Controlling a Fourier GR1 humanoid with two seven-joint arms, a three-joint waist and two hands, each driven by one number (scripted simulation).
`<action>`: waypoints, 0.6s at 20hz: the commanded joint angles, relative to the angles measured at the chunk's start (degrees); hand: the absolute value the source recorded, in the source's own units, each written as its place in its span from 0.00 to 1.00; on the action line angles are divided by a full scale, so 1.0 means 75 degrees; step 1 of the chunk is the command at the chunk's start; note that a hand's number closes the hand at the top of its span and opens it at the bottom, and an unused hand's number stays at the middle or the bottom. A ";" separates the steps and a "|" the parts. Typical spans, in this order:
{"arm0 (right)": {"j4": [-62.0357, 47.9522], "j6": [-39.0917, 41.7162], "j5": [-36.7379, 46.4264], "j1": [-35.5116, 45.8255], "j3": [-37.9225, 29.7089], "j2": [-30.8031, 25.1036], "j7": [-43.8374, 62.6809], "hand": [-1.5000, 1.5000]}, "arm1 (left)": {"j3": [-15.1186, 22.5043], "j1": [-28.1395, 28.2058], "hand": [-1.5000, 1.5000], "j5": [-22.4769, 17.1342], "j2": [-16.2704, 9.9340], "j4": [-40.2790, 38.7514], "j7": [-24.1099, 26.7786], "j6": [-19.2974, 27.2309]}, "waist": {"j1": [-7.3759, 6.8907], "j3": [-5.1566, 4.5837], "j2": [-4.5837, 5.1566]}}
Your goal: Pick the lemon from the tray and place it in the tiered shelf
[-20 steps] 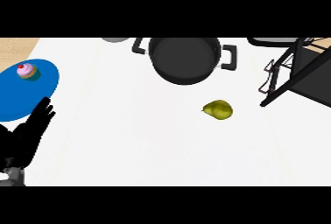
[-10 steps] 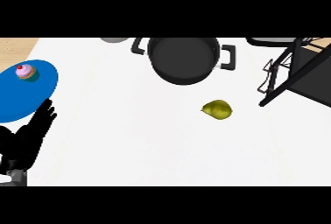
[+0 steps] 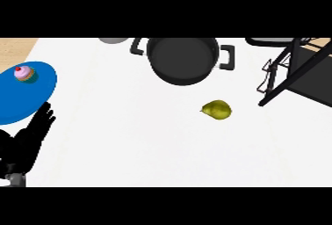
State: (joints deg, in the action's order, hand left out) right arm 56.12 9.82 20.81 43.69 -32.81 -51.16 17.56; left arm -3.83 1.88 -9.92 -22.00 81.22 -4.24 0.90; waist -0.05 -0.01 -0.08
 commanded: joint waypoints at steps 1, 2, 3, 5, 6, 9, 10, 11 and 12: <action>0.0416 0.0342 -0.0869 -0.0059 -0.0755 -0.0206 0.0290 0.00 | -0.0223 -0.0054 0.50 -0.0168 -0.0114 0.0023 -0.0246 -0.0132 | 0.0078 0.0000 -0.0029; 0.0441 0.0385 -0.1069 -0.0194 -0.1011 -0.0281 0.0308 0.00 | -0.0199 -0.0197 0.50 -0.0068 -0.0010 -0.0248 -0.0050 -0.0078 | 0.0120 -0.0001 -0.0023; 0.0366 0.0168 -0.1112 -0.0410 -0.1188 -0.0264 -0.0083 0.00 | -0.0341 -0.0087 0.50 -0.0206 -0.0215 -0.0025 -0.0011 -0.0324 | 0.0065 0.0003 -0.0015; 0.0714 0.0891 -0.1605 -0.0591 -0.1584 -0.0794 0.0345 0.00 | -0.0287 0.0325 0.50 -0.0063 -0.0017 -0.0009 0.0287 -0.0225 | 0.0094 -0.0001 -0.0030; 0.0456 0.1020 -0.1693 -0.0203 -0.1689 -0.1259 0.0643 0.00 | -0.0225 0.0051 0.50 -0.0096 0.0015 0.0058 -0.0009 -0.0189 | 0.0076 -0.0002 -0.0020; 0.0651 0.1254 -0.2107 -0.0961 -0.2582 -0.1626 0.0641 0.00 | -0.0411 -0.0046 0.50 -0.0041 -0.0007 -0.0585 0.0386 -0.0259 | 0.0210 -0.0003 -0.0027; 0.0665 0.1536 -0.2146 -0.1209 -0.2784 -0.1981 0.0760 0.00 | -0.0422 0.0125 0.50 0.0012 0.0017 -0.0574 0.0544 -0.0246 | 0.0223 -0.0003 -0.0035; 0.0521 0.1827 -0.2307 -0.1380 -0.3181 -0.2341 0.0839 0.00 | -0.0322 0.0127 0.50 -0.0023 0.0036 -0.0122 0.0067 -0.0134 | 0.0282 0.0005 -0.0061; 0.0285 0.2000 -0.2349 -0.1657 -0.3568 -0.2596 0.0757 0.00 | -0.0364 0.0031 0.50 -0.0026 0.0027 -0.0097 -0.0085 -0.0033 | 0.0372 0.0011 -0.0070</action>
State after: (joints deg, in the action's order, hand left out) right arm 59.72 20.33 6.06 36.09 -51.93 -64.37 22.27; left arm -6.13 2.40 -10.14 -21.86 79.87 -3.30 -0.11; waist 1.60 -0.01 -0.40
